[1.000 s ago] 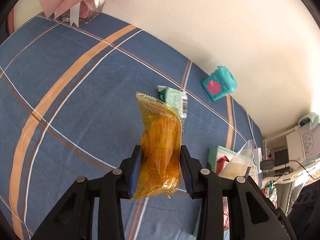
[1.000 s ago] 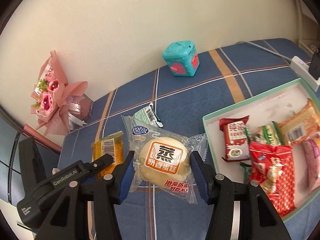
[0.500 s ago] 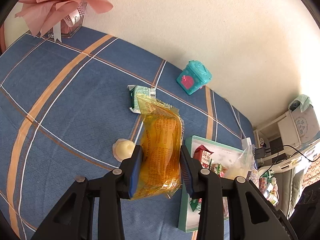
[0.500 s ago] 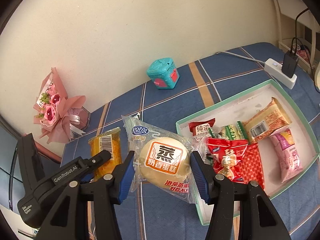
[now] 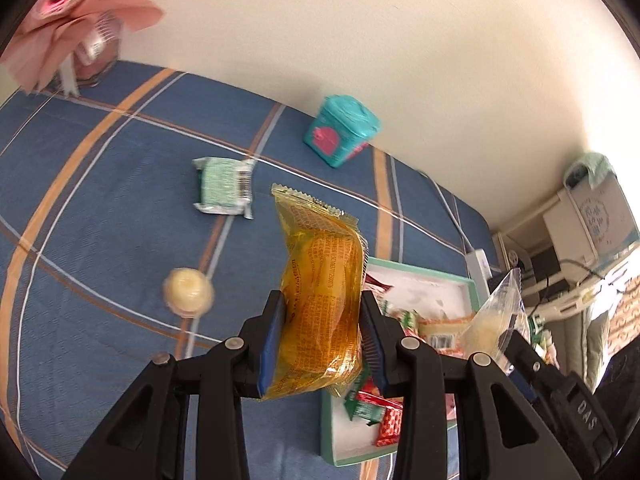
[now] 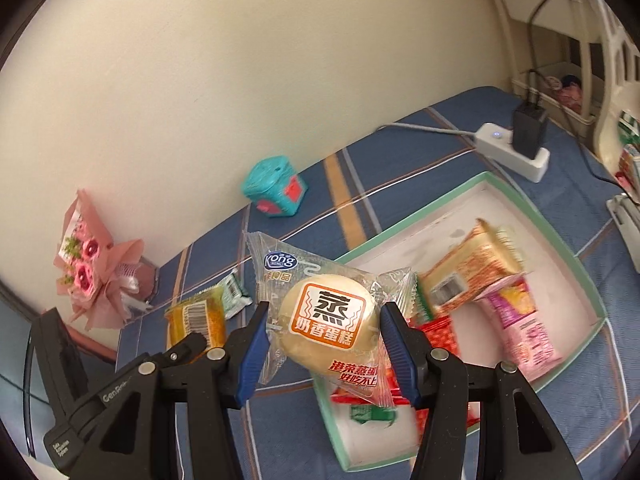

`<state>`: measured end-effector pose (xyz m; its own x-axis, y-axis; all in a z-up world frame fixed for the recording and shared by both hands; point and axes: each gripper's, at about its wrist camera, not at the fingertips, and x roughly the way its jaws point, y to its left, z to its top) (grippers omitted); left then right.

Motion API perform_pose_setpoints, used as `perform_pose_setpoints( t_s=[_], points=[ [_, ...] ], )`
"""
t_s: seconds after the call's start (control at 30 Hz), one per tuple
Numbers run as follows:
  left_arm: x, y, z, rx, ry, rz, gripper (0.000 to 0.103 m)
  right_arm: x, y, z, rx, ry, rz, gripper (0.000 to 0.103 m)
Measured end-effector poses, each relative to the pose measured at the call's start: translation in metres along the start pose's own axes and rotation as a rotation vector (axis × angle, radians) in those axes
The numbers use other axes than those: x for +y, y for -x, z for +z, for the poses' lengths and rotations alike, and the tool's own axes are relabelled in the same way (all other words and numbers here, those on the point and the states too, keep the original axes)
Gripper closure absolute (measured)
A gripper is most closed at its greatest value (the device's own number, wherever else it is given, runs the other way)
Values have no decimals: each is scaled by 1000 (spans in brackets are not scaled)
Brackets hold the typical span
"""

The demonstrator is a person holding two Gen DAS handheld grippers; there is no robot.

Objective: Organize snacks
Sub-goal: 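Lift and carry the yellow cake pack and bun pack with both tools over the tray, then lower both packs into the tray and open both tools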

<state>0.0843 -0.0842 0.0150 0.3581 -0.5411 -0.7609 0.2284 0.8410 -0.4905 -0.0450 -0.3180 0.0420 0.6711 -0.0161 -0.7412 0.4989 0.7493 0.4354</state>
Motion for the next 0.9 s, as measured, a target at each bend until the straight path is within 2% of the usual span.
perform_pose_setpoints(
  t_s=[0.17, 0.33, 0.57, 0.9],
  points=[
    [-25, -15, -8, 32, -59, -17, 64, -29, 9, 10, -21, -41, -74, 45],
    [-37, -27, -14, 60, -100, -16, 64, -45, 6, 13, 5, -59, -127, 45],
    [-42, -45, -19, 89, -118, -11, 64, -53, -15, 7, 79, -62, -183, 45],
    [-47, -64, -26, 126, -143, -5, 64, -59, -30, 2, 130, -60, -219, 45]
  ],
)
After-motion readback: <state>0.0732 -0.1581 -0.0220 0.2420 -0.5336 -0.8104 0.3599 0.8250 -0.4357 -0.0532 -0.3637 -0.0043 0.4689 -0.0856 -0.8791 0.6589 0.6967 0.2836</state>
